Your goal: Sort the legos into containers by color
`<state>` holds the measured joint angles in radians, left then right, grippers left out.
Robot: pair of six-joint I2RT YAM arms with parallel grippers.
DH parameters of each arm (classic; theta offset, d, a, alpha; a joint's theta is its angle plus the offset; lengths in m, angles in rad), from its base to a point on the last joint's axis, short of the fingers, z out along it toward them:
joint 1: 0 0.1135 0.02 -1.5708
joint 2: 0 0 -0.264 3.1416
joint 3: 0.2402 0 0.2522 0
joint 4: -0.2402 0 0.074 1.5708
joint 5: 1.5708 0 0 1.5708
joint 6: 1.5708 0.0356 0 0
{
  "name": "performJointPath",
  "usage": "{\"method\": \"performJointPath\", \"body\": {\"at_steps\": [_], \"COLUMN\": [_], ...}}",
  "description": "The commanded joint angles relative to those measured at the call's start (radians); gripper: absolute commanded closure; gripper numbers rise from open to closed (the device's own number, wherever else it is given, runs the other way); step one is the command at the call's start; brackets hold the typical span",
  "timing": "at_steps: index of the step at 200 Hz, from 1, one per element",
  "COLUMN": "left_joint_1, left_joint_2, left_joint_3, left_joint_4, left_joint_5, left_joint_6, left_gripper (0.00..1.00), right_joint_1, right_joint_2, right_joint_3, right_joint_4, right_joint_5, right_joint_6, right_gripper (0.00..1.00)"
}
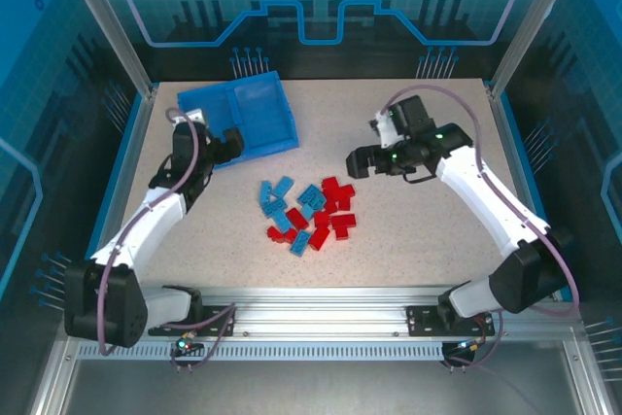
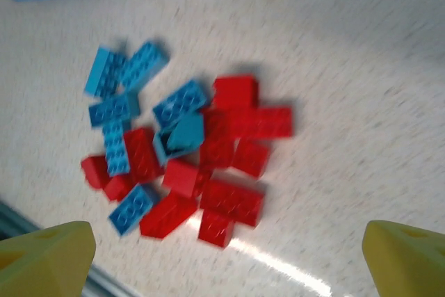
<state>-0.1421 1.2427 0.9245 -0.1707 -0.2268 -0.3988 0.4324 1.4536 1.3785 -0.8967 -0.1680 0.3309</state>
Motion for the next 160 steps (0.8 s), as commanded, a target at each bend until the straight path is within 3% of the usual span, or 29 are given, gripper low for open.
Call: {"method": "performJointPath", "body": {"at_steps": [1,38,74,160], "left_joint_1": [-0.098,-0.23,-0.232,-0.226], "left_joint_2": [0.085,0.288,0.422,0.667], "left_joint_3": [0.141,0.275,0.315,0.441], "left_joint_4": [-0.509,-0.63,-0.612,-0.613], "left_joint_5": [-0.038,0.039,0.047,0.048], "left_joint_6": [-0.286,-0.345,-0.318,-0.232], "left_gripper": [0.01,0.11,0.25,0.44], "right_joint_1": [0.042,0.055,0.055,0.055], "right_joint_2": [0.032,0.096,0.088,0.045], "right_joint_3": [0.037,0.093,0.098,0.052], "right_joint_4": [-0.085,-0.116,-0.148,-0.157], "right_joint_5": [-0.068,-0.084,-0.045,-0.005], "right_joint_6": [0.045,0.026,0.001,0.036], "right_gripper": [0.0,0.0,0.0,0.0]}}
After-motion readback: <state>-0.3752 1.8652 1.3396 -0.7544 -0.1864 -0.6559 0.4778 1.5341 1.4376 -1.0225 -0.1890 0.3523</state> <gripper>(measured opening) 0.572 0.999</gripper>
